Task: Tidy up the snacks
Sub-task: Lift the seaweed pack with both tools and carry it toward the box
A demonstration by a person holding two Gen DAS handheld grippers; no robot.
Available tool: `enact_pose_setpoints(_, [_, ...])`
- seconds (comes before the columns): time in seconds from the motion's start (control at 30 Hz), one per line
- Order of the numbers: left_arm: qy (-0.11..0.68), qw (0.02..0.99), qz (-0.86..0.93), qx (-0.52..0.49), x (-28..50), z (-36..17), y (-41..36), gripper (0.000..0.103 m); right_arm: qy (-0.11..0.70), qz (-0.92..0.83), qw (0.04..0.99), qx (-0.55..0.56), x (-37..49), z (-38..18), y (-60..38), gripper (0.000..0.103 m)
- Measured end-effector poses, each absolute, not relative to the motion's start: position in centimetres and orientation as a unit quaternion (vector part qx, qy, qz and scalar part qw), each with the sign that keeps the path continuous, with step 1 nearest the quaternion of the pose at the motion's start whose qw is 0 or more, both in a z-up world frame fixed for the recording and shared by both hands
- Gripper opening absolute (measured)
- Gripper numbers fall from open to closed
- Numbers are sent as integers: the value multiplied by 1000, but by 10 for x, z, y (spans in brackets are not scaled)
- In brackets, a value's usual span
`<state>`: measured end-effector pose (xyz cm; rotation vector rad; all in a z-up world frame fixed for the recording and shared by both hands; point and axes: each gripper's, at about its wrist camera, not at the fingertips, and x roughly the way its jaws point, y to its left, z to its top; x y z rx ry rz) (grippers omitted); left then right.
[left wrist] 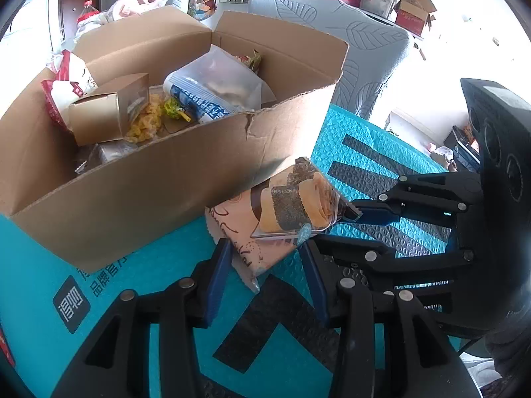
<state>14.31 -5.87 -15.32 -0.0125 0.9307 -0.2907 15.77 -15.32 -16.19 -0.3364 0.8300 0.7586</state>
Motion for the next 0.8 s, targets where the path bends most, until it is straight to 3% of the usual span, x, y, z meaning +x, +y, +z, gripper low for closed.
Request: enact_pose_setpoints(0.8, [448, 885, -124, -21, 135, -153, -56, 43, 379, 368, 836, -148, 151, -157, -158, 24])
